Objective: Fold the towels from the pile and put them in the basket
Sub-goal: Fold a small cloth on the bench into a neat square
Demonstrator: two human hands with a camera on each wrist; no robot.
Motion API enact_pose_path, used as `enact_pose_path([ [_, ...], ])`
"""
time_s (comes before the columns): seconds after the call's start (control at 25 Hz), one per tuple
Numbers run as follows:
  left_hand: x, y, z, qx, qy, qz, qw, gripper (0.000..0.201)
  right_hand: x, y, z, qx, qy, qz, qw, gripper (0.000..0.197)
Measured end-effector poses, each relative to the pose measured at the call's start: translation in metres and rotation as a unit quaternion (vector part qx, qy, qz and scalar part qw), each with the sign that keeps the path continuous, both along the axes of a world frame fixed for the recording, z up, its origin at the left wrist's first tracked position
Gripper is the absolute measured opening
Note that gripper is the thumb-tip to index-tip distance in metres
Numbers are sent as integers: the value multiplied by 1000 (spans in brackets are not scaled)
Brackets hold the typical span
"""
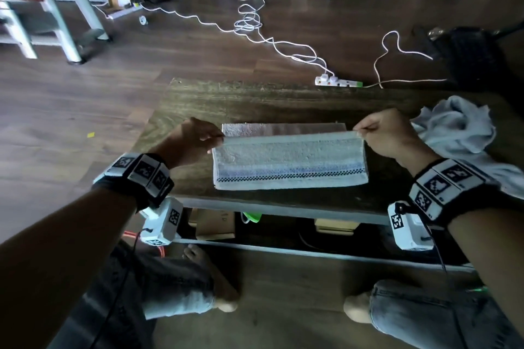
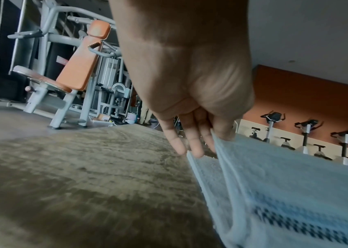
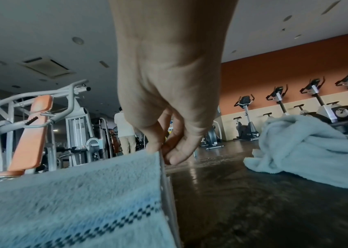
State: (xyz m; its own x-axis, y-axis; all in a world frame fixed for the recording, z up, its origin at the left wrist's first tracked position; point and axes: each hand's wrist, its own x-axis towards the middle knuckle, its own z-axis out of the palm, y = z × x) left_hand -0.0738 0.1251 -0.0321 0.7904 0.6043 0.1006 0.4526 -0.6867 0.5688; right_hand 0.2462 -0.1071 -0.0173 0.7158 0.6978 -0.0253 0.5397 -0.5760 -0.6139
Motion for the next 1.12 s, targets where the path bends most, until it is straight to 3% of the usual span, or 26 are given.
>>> enact_pose_path([
  [0.28, 56, 64, -24, -6, 33, 125, 992, 10, 17, 67, -25, -12, -58, -40, 997, 18],
  [0.48, 72, 72, -45, 5, 69, 183, 981, 10, 18, 78, -49, -37, -69, -57, 995, 20],
  [0.68, 71, 68, -44, 54, 71, 132, 987, 15, 14, 68, -45, -47, -118, 17, 992, 13],
  [0.96, 63, 58, -25, 58, 180, 92, 978, 20, 5, 46, -23, -140, -46, 28, 989, 8],
  [1.12, 61, 40, 26, 93, 125, 103, 982, 24, 8, 28, 11, -48, -86, 9, 995, 8],
])
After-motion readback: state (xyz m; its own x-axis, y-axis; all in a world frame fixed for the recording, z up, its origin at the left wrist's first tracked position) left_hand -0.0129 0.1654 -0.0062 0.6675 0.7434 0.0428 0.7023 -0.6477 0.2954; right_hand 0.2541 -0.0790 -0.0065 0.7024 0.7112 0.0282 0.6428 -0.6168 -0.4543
